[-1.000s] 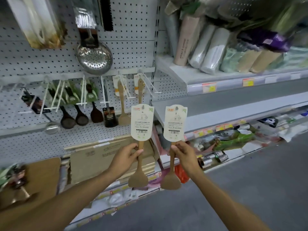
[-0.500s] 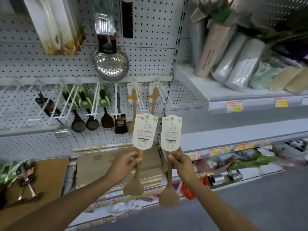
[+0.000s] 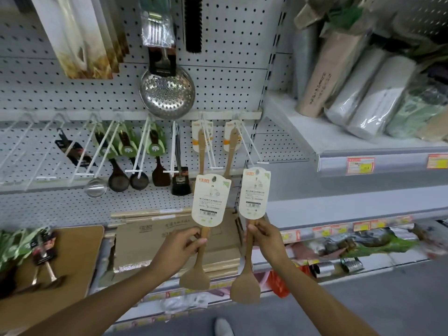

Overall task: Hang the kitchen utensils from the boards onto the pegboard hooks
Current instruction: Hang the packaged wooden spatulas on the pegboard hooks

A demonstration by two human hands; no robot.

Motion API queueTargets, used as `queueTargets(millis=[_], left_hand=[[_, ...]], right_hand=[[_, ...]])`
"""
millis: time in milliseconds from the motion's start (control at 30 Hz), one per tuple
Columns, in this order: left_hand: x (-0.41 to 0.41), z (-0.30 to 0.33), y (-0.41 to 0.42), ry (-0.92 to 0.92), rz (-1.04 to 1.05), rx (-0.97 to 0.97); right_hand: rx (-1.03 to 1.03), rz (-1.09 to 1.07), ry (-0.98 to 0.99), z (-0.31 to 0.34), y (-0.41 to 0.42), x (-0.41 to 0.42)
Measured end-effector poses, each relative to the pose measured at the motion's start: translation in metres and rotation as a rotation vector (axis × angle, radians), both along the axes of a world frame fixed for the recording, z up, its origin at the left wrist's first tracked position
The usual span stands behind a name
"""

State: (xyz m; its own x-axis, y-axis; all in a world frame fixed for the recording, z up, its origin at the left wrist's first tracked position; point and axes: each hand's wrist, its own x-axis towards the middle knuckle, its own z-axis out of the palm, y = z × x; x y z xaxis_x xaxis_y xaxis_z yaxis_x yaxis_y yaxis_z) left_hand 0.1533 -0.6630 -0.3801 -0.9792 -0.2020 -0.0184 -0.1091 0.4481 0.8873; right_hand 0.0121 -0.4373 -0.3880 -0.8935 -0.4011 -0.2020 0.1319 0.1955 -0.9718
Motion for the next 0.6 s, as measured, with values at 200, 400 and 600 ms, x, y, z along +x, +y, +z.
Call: queueTargets(millis=[200, 400, 600], left_hand=[[-0.013, 0.001, 0.005, 0.014, 0.056, -0.003], [-0.029, -0.003, 0.008, 0.002, 0.098, 0.003], [-0.041, -0.006, 0.018, 0.009, 0.156, -0.004]], right_hand=[[-0.001, 0.052, -0.014, -0.005, -0.003, -0.025], [0.02, 0.127, -0.029, -0.011, -0.008, -0.053], [0.029, 0.174, 0.015, -0.008, -0.025, -0.089]])
